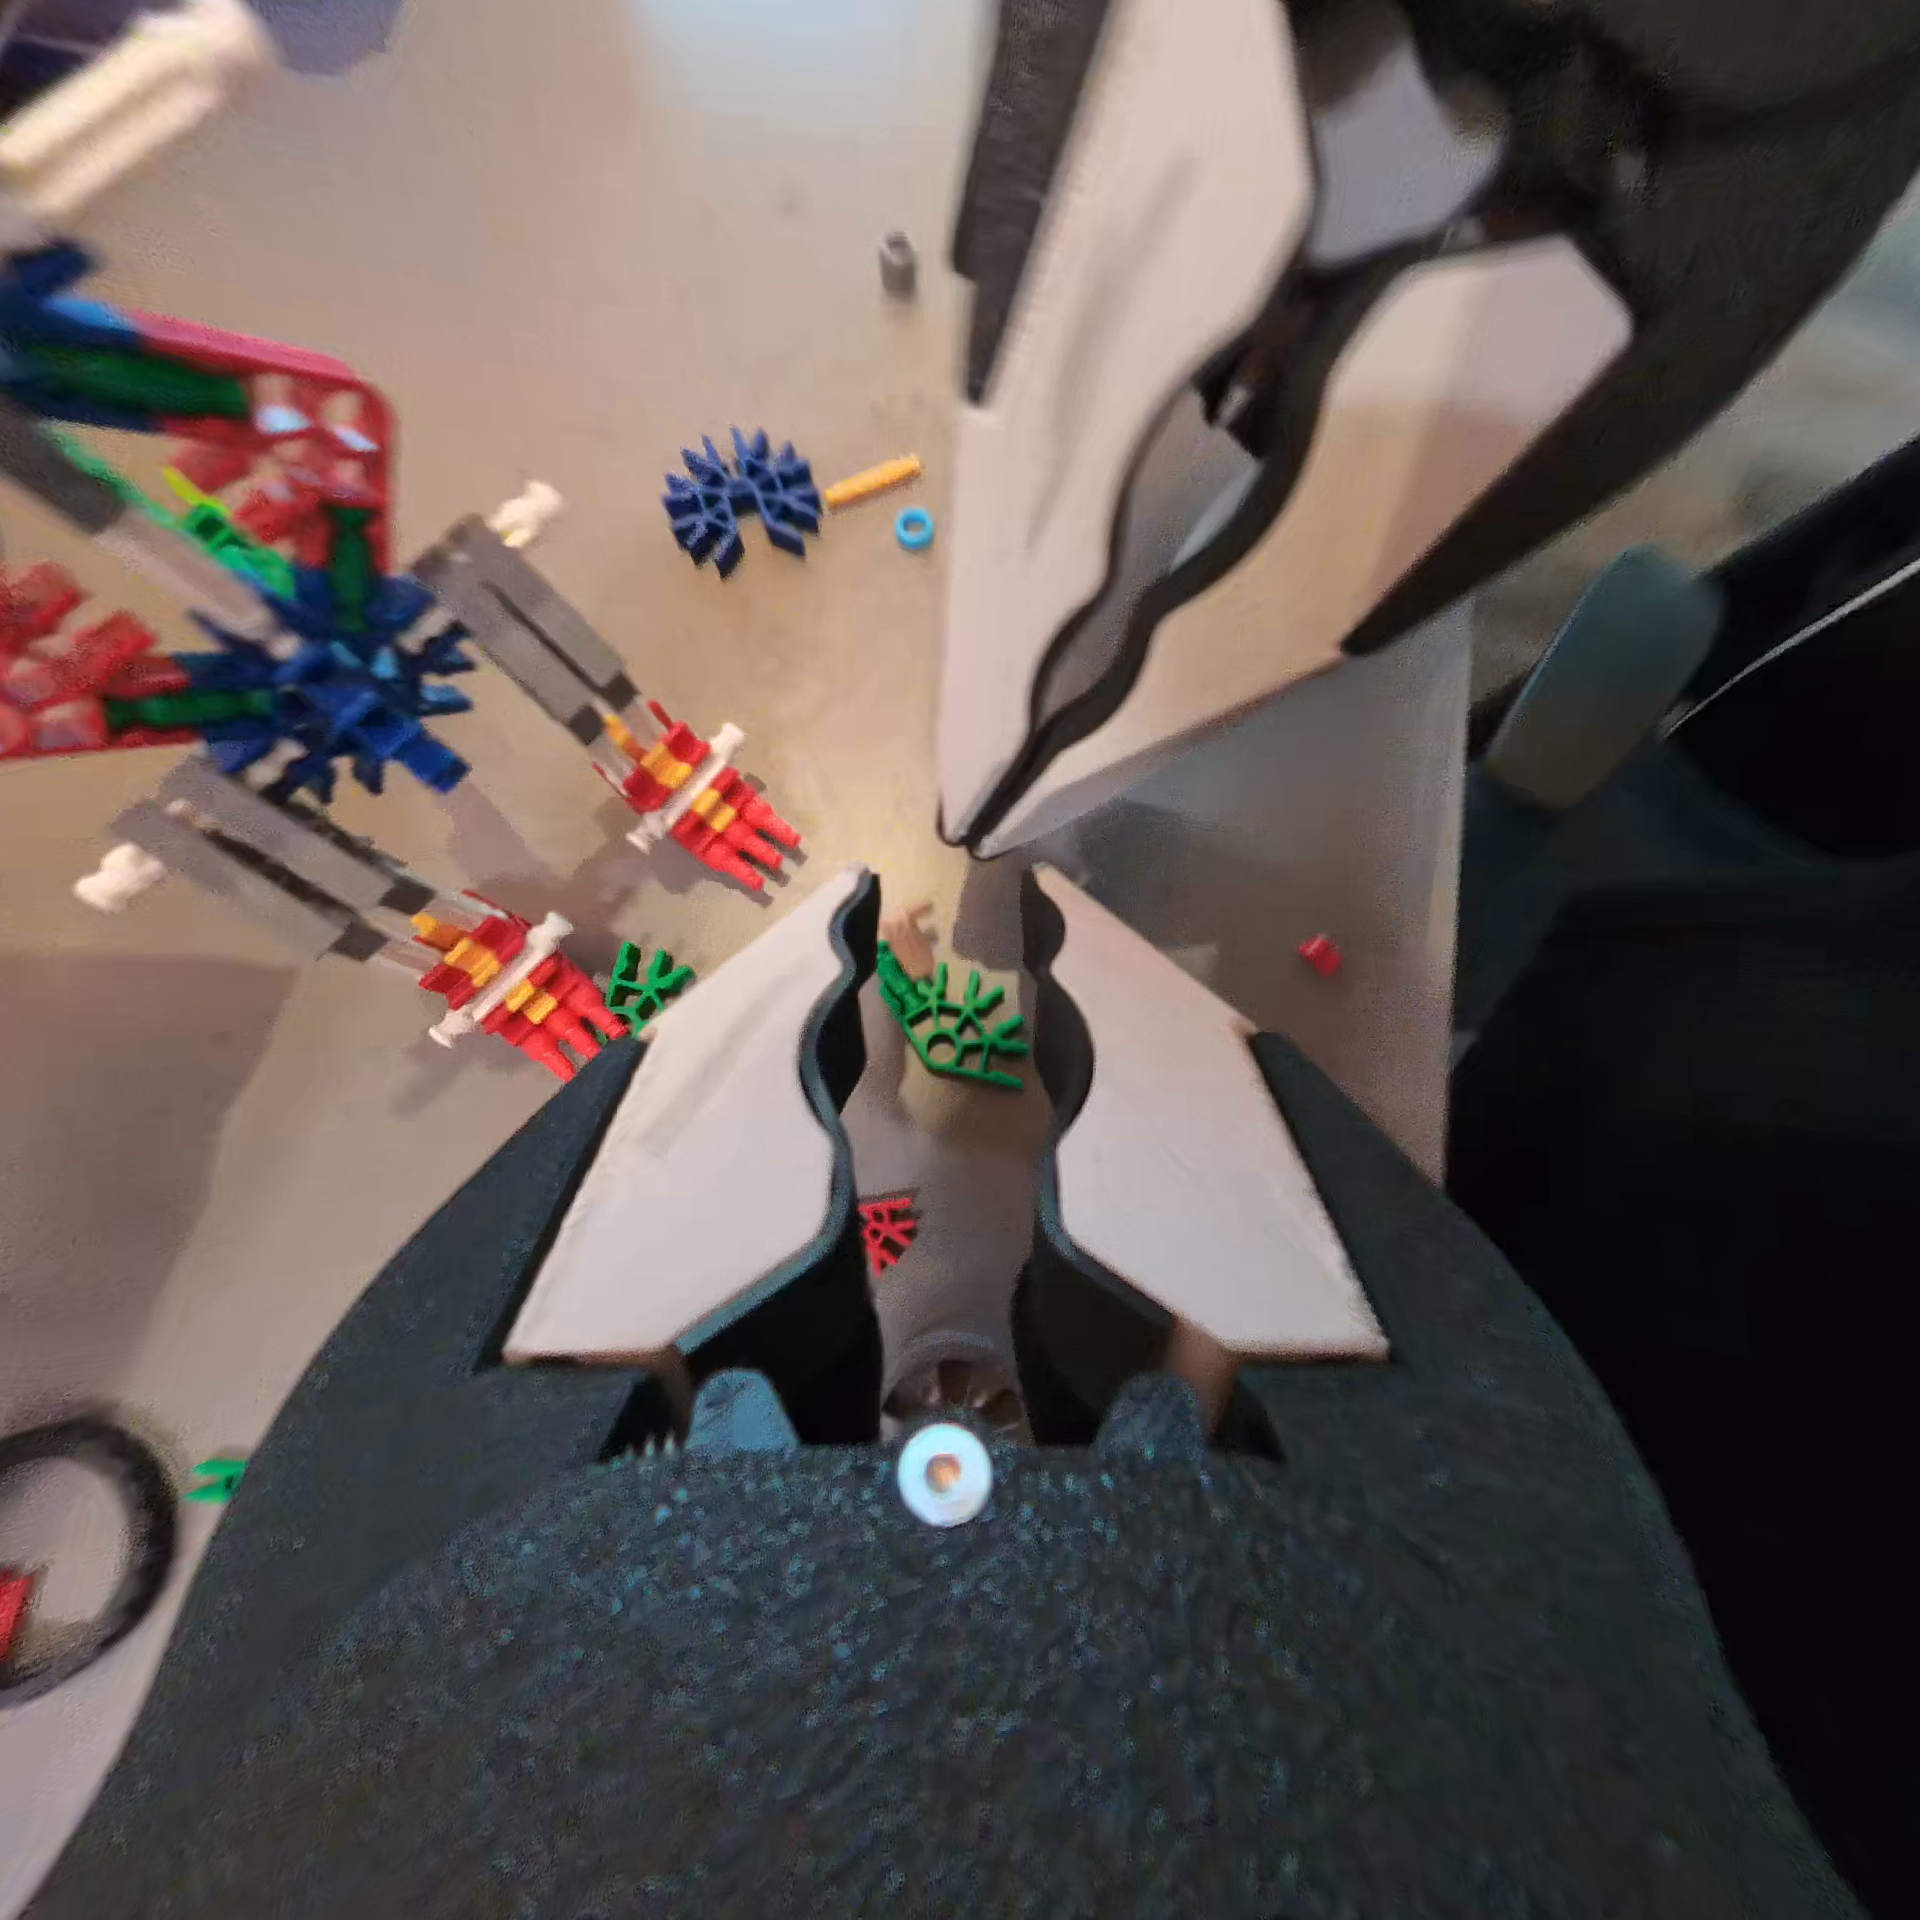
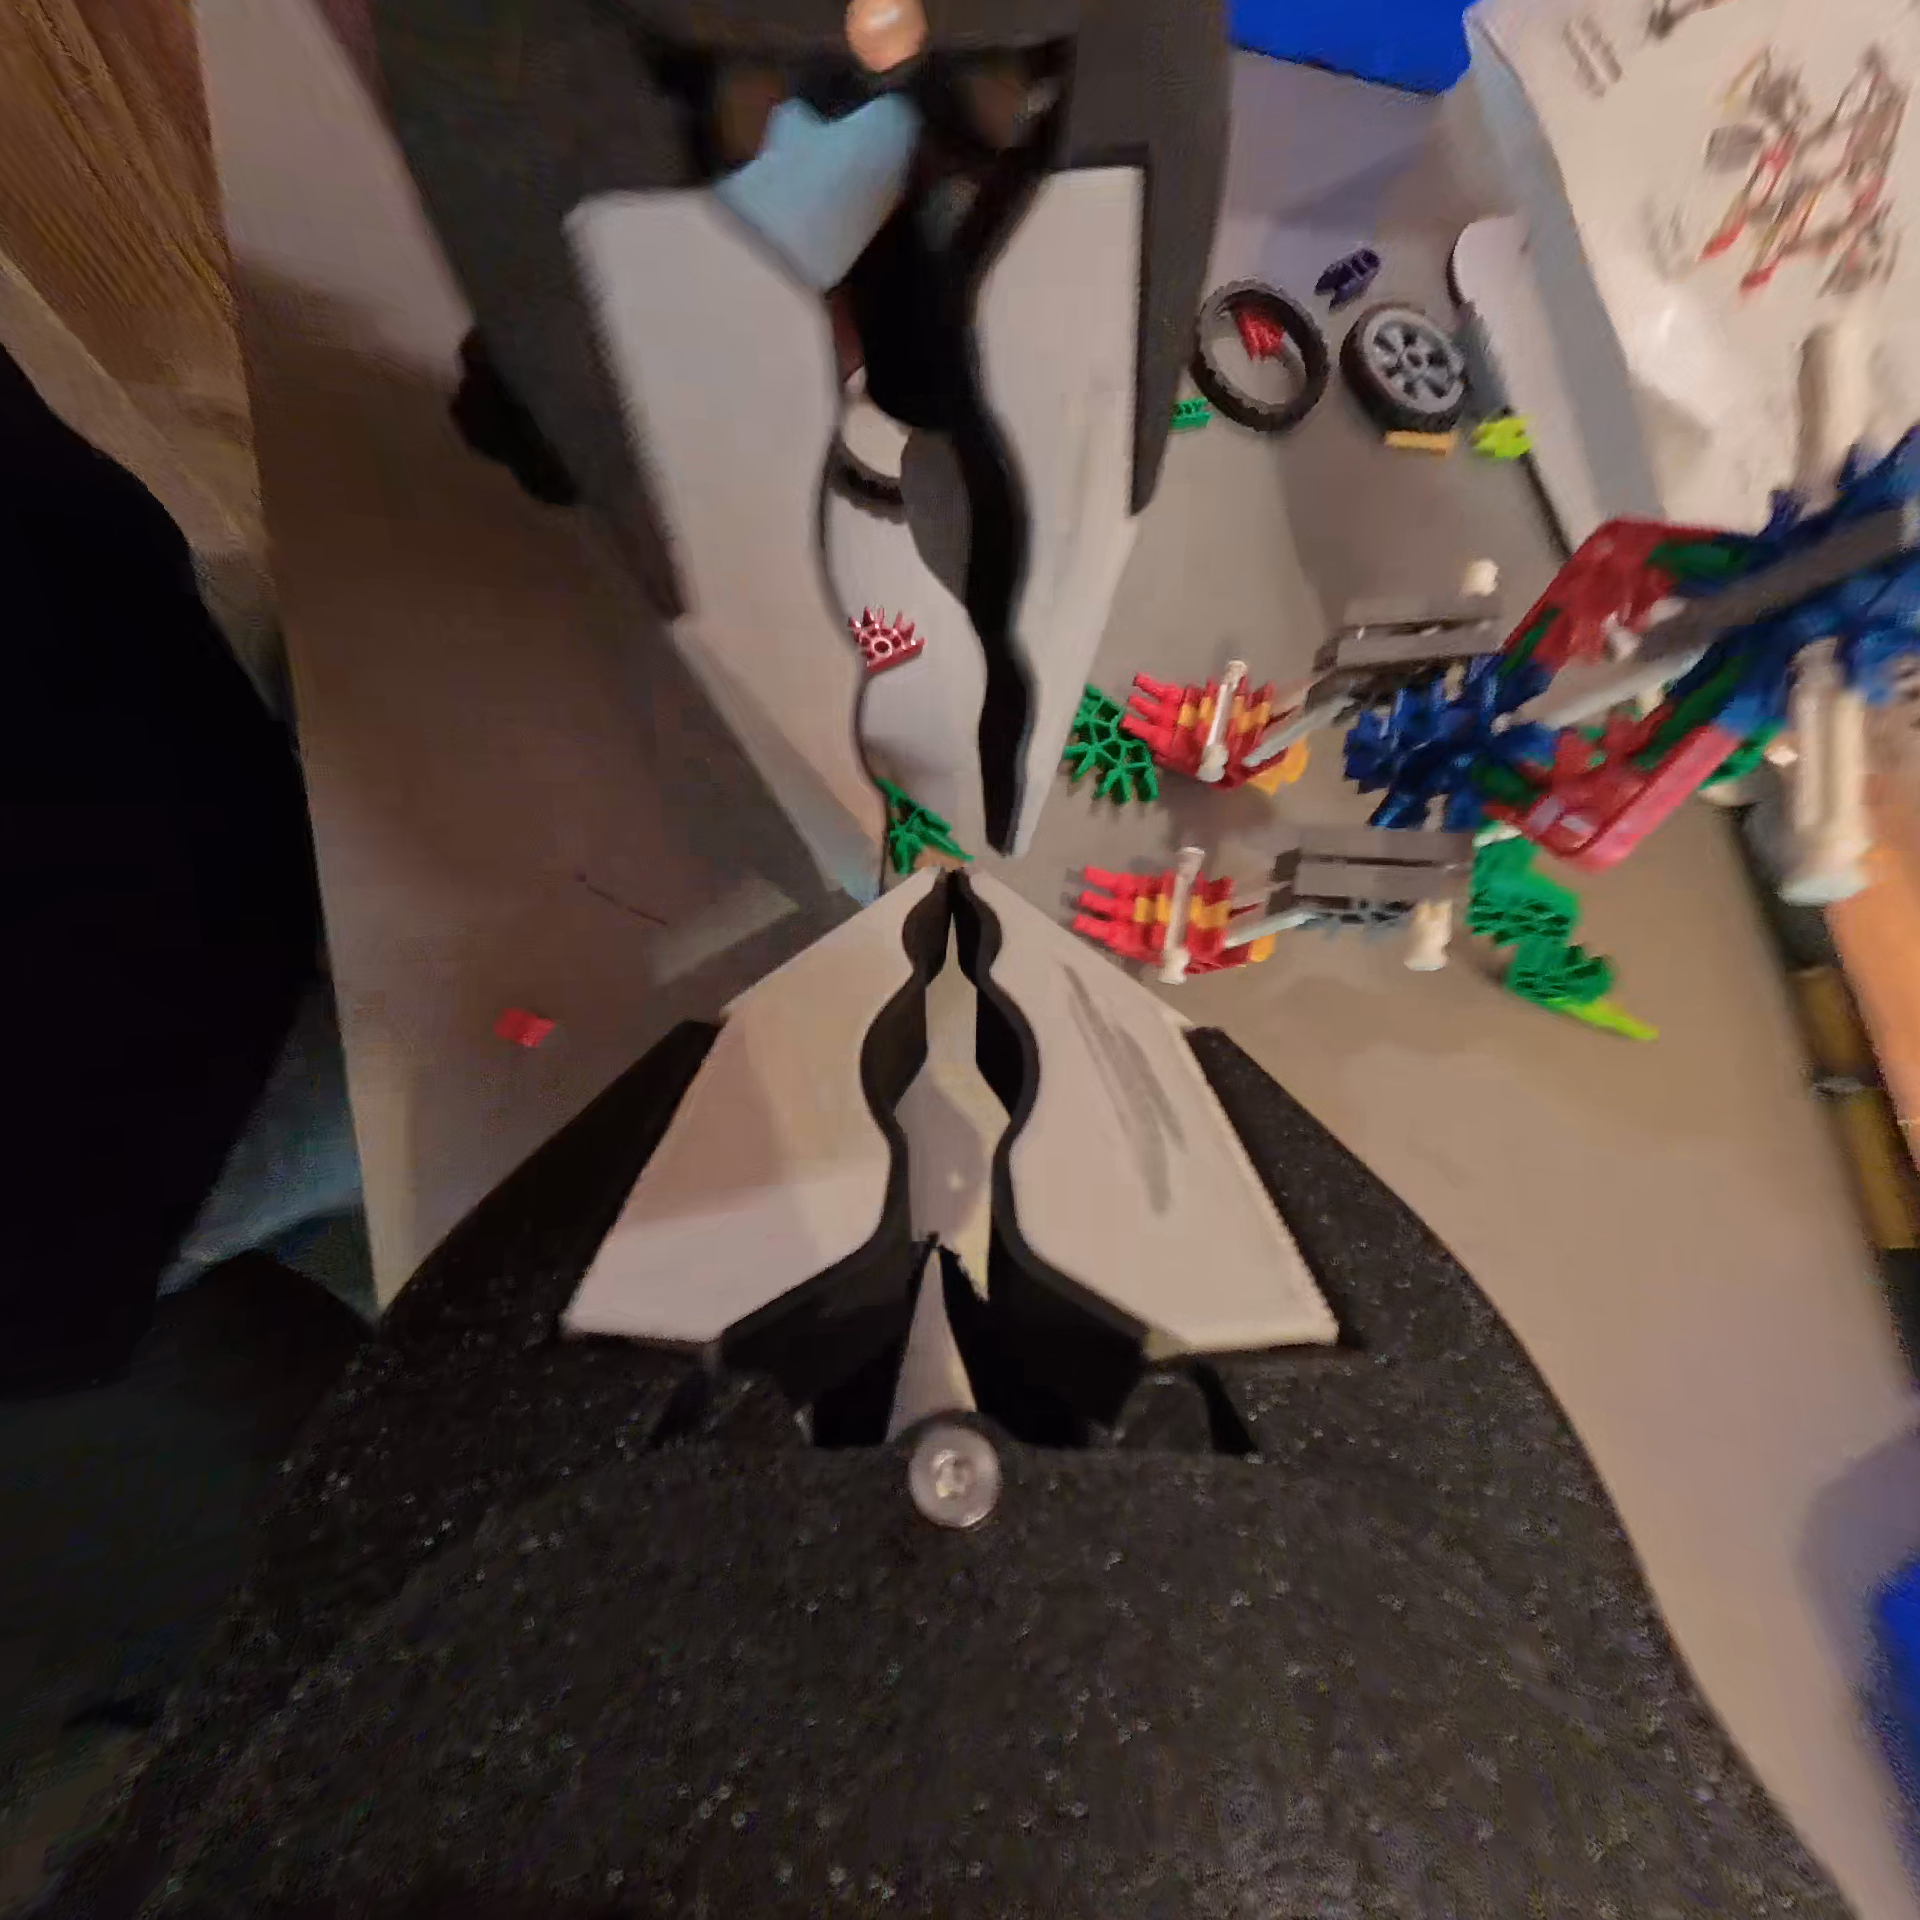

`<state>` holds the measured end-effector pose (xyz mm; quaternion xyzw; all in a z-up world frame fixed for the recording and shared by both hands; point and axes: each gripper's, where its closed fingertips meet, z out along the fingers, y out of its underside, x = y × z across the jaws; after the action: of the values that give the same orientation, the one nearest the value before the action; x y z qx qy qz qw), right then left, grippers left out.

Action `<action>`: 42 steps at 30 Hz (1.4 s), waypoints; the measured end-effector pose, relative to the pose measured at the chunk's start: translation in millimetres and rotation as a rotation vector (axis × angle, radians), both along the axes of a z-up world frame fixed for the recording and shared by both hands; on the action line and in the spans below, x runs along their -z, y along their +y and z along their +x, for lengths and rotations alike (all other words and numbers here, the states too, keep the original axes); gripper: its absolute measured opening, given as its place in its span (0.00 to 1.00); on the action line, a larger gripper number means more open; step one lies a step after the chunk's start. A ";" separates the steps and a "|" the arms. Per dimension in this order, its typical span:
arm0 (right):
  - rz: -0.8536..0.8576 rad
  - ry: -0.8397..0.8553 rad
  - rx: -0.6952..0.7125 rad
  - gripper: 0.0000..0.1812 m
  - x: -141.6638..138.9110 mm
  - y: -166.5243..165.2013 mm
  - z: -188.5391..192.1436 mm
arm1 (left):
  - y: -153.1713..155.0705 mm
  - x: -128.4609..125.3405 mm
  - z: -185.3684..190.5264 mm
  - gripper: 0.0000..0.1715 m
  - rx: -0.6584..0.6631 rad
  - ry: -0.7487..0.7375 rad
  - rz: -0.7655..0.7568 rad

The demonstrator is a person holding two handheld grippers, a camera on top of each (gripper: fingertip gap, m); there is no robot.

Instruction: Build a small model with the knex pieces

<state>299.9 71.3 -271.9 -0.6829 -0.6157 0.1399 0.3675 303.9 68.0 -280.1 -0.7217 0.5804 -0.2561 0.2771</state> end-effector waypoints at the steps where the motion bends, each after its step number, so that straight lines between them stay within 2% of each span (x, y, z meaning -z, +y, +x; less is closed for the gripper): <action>1: 0.055 -0.038 -0.021 0.00 -2.6 1.2 2.4 | 1.7 -6.0 0.8 0.14 -0.017 -0.048 -0.053; 3: 0.118 -0.073 -0.061 0.00 -8.1 0.4 4.3 | 5.6 -14.2 0.5 0.13 -0.038 -0.106 -0.113; 5: 0.122 -0.098 -0.065 0.00 -7.7 0.7 7.9 | 10.4 -11.2 -4.7 0.13 -0.041 -0.074 -0.090; 8: 0.000 -0.063 -0.010 0.00 0.0 2.4 11.8 | 13.9 1.4 -12.9 0.13 -0.036 0.026 -0.020; 11: -0.070 -0.103 0.084 0.06 18.7 13.1 21.8 | 6.5 11.0 -12.5 0.13 -0.011 0.082 0.014; 18: -0.195 -0.033 0.203 0.06 34.8 17.0 17.6 | 3.9 18.1 -9.8 0.14 -0.014 0.107 0.045; 25: -0.230 0.004 0.231 0.02 40.9 18.1 13.3 | 9.3 19.7 -11.7 0.14 -0.028 0.112 0.056; 31: -0.156 0.006 0.174 0.01 30.2 16.0 12.0 | 11.5 15.5 -8.6 0.14 -0.050 0.059 0.000; 38: 0.170 -0.099 -0.013 0.01 2.8 8.5 7.9 | 13.7 -7.4 -0.3 0.13 -0.123 -0.164 -0.286; 42: 0.264 -0.149 -0.096 0.00 -5.1 0.6 6.2 | 6.4 -15.2 2.5 0.12 -0.081 -0.230 -0.381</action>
<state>306.1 71.9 -266.8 -0.6068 -0.6862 0.0243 0.4003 306.4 74.5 -264.9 -0.7497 0.4567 -0.4304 0.2101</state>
